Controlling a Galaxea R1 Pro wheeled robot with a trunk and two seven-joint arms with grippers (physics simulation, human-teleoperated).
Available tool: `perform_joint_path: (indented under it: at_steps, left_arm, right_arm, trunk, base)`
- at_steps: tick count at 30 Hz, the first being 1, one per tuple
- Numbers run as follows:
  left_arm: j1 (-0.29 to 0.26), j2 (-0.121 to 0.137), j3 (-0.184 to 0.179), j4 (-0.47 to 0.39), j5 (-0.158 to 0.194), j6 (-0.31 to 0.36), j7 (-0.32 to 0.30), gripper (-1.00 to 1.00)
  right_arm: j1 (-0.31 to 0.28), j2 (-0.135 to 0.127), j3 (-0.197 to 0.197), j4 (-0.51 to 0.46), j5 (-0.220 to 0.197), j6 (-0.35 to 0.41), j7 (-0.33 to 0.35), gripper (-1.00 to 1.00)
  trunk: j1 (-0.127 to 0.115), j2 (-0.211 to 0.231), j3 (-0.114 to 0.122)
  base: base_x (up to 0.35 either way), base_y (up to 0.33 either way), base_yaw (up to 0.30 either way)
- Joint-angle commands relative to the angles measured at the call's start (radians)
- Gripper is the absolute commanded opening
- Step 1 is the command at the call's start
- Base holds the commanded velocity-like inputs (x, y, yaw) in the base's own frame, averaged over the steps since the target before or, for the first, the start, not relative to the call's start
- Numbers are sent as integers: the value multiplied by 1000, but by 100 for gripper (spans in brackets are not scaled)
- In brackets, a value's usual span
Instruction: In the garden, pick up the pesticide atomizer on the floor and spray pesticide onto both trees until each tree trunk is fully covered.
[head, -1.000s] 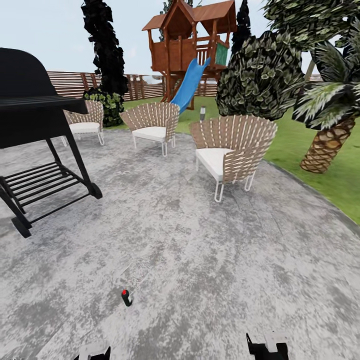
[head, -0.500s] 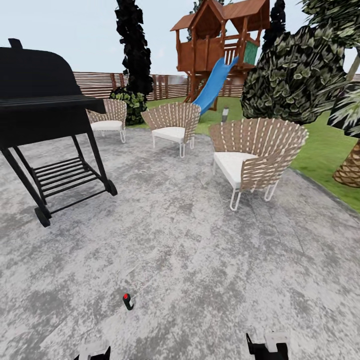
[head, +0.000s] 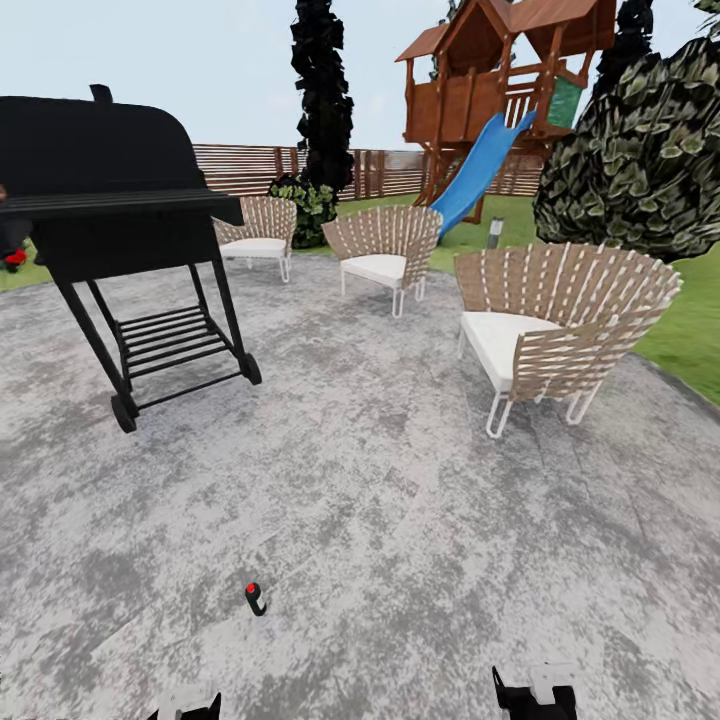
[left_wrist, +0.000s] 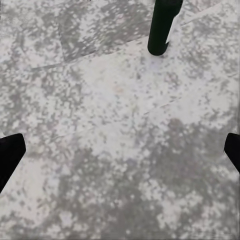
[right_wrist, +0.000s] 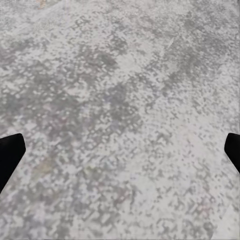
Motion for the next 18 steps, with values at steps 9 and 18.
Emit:
perform_joint_path:
  at_steps: [9,18]
  left_arm:
    - [-1,0,0,1,8,-3,-1,100]
    - [-16,1,-5,-30,-1,-2,-4,100]
  right_arm:
    - [0,0,-8,1,11,-2,-4,100]
    - [0,1,-9,-14,9,-2,-5,100]
  trunk:
    - [0,0,-1]
    - [0,0,-1]
  base:
    - [249,-236,268]
    - [160,-109,51]
